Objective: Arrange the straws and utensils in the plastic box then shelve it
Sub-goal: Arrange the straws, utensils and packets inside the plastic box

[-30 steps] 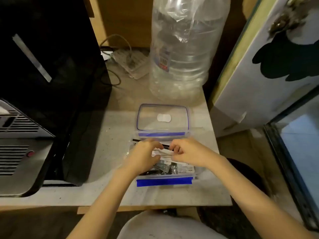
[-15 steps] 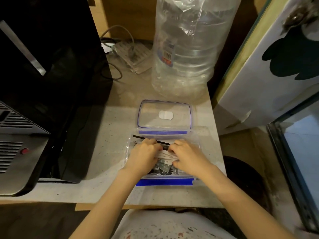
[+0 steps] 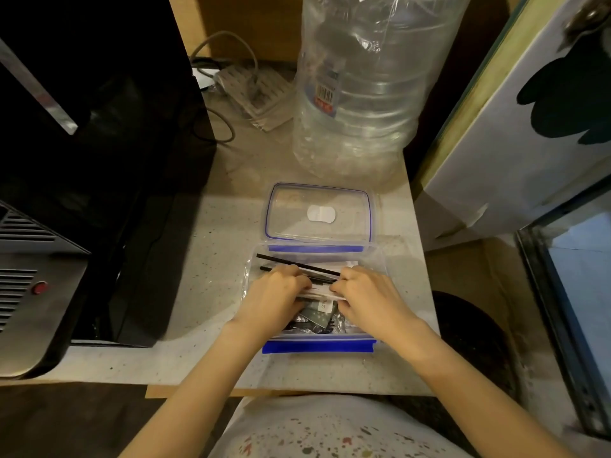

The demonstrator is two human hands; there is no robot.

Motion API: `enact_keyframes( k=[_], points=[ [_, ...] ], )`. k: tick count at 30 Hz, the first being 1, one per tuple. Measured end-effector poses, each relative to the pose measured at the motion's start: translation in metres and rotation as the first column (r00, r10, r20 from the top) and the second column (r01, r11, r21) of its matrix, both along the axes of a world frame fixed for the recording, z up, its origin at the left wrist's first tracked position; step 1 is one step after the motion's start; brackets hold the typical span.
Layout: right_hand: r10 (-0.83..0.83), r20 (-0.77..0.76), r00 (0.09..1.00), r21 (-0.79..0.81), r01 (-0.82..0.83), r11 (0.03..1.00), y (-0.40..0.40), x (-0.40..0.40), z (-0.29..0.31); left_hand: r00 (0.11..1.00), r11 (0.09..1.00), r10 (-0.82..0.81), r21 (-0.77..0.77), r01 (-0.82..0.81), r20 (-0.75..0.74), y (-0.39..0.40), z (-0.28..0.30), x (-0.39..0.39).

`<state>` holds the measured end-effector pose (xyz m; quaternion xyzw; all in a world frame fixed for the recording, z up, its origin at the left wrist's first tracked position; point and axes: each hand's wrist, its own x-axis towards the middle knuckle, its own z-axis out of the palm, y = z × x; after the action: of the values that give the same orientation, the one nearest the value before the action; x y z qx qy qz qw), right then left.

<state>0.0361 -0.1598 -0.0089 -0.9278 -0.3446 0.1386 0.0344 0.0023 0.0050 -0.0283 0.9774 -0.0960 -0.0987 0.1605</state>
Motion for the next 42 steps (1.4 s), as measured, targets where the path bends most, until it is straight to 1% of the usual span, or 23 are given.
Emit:
enact_keyframes(
  k=[5,10,17,19,21,26,31,33,37,40,42],
  points=[
    [-0.002,-0.016,1.0,0.004,0.002,1.0,-0.001,-0.001,0.001,0.999,0.999,-0.027,0.024,0.026,0.025,0.001,0.0,0.004],
    [-0.008,-0.021,1.0,0.035,0.009,0.999,-0.006,0.003,0.002,0.994,0.998,-0.029,0.056,0.023,0.109,0.001,0.0,0.004],
    [-0.039,0.007,0.999,0.072,0.039,0.997,-0.012,0.012,0.005,0.994,0.998,0.032,-0.06,-0.026,0.106,0.001,0.007,0.003],
    [-0.061,0.026,0.998,0.098,0.058,0.993,-0.012,0.014,0.008,0.99,0.994,0.031,-0.104,-0.017,0.141,0.002,0.013,0.003],
    [-0.092,0.027,0.995,0.134,0.088,0.987,-0.011,0.016,0.011,0.977,0.989,0.004,-0.142,0.026,0.212,0.003,0.019,0.006],
    [-0.144,0.059,0.988,0.109,0.137,0.984,-0.007,0.02,0.008,0.95,0.994,-0.04,-0.084,0.07,0.311,0.011,0.028,0.022],
    [-0.203,0.119,0.972,0.12,0.189,0.975,0.001,0.022,0.003,0.931,0.999,-0.025,-0.011,0.031,0.365,0.007,0.026,0.032],
    [-0.216,0.131,0.968,0.123,0.2,0.972,0.005,0.02,0.001,0.937,1.0,0.009,0.021,-0.017,0.351,0.003,0.023,0.03],
    [-0.242,0.168,0.956,0.119,0.224,0.967,0.008,0.015,-0.004,0.962,0.994,0.071,0.057,-0.089,0.263,0.002,0.007,0.028],
    [-0.238,0.224,0.945,0.127,0.214,0.969,0.006,0.012,-0.006,0.969,0.994,0.103,0.012,-0.108,0.223,0.002,0.0,0.029],
    [-0.237,0.235,0.943,0.152,0.206,0.967,0.004,0.009,-0.006,0.973,0.994,0.105,-0.017,-0.104,0.204,0.0,0.002,0.03]
  ],
)
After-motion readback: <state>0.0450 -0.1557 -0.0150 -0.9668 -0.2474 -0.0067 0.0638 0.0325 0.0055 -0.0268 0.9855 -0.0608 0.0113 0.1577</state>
